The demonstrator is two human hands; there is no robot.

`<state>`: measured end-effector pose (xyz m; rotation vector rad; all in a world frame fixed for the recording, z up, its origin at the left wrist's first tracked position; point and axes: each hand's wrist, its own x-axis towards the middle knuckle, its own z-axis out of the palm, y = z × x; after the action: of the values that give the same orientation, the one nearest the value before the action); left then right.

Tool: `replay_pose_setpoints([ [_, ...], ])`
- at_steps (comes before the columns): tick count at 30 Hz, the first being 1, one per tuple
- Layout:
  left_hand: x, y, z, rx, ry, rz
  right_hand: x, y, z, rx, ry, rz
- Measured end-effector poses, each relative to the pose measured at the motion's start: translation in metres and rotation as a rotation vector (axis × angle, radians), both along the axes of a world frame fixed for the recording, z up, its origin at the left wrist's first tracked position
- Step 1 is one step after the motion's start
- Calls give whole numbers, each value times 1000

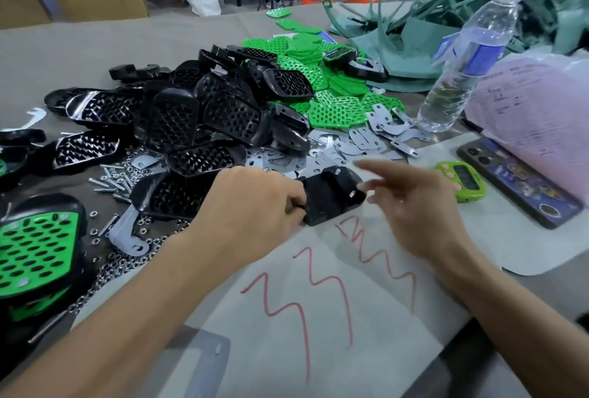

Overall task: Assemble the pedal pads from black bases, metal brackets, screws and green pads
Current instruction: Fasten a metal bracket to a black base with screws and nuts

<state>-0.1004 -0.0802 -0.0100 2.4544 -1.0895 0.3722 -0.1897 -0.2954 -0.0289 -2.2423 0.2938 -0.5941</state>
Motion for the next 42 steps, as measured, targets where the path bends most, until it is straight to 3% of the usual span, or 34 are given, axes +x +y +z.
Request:
replay_pose_setpoints([
  [2,-3,-4,0,-5,123,54,15,-13,5,147,26,-70],
  [6,-9,-10,-7,-5,172,39,53,-23,11,55,155,-108],
  [13,-14,-12,-12,32,186,-55,111,-27,32,-350,427,38],
  [17,-13,-11,-17,57,157,-42,126,-23,42,-477,567,104],
  [25,-13,-14,-21,36,109,-11,129,-14,46,-308,536,172],
  [33,-16,-13,-18,-13,161,-45,139,2,52,-676,678,368],
  [38,-15,-11,-20,-55,148,-73,150,-14,73,-545,776,445],
  [42,-16,-11,-19,-110,166,-86,159,-23,83,-392,629,347],
])
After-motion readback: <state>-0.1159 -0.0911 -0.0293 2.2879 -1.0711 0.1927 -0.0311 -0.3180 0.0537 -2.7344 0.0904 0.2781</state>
